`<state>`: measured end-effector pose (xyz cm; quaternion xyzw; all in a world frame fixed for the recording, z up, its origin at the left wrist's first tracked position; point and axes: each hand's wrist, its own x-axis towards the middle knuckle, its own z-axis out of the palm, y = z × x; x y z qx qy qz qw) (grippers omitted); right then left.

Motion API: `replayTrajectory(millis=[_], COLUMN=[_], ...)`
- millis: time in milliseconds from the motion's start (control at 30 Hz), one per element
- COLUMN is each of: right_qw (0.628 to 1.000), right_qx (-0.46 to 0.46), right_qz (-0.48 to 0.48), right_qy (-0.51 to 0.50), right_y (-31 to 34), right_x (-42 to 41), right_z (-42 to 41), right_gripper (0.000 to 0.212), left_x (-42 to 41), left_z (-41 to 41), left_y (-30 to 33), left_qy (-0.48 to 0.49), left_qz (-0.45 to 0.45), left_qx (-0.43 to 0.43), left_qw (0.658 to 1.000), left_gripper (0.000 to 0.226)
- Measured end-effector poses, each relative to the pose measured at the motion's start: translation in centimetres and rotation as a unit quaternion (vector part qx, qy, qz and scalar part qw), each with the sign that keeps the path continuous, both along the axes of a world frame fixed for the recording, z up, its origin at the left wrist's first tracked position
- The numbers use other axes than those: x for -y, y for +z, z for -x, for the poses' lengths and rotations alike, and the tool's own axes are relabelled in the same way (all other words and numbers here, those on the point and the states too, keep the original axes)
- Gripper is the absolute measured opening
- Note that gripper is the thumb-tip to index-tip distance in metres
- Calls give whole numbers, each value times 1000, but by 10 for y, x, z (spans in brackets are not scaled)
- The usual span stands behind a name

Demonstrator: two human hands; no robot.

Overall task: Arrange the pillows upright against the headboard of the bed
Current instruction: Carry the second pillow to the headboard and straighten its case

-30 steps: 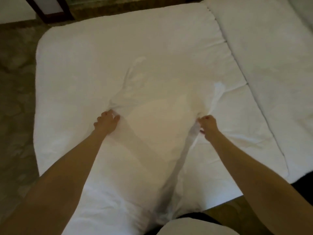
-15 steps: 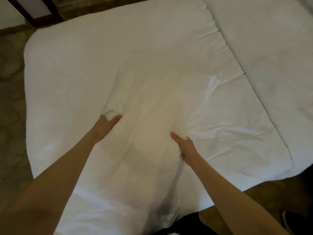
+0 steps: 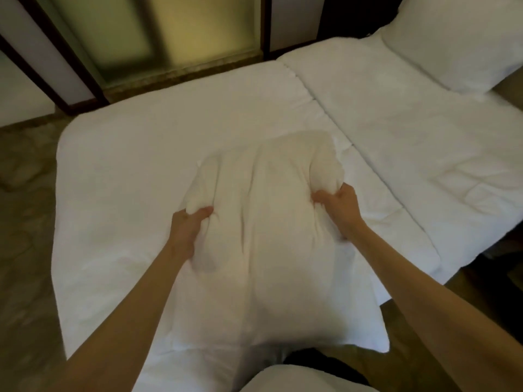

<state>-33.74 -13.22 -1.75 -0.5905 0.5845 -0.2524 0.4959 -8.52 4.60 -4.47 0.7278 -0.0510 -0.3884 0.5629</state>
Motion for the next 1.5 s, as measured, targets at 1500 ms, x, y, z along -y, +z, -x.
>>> replayTrajectory(millis=[1500], right_qw=[922], right_qx=[-133], right_qz=[347], right_qy=[111], right_y=[118], right_x=[411], right_z=[424], right_gripper=[54], left_x=[430], left_z=[457], left_y=[4], left_qy=[34], left_qz=[146], left_qx=[-146], left_qw=[978], left_gripper=[60])
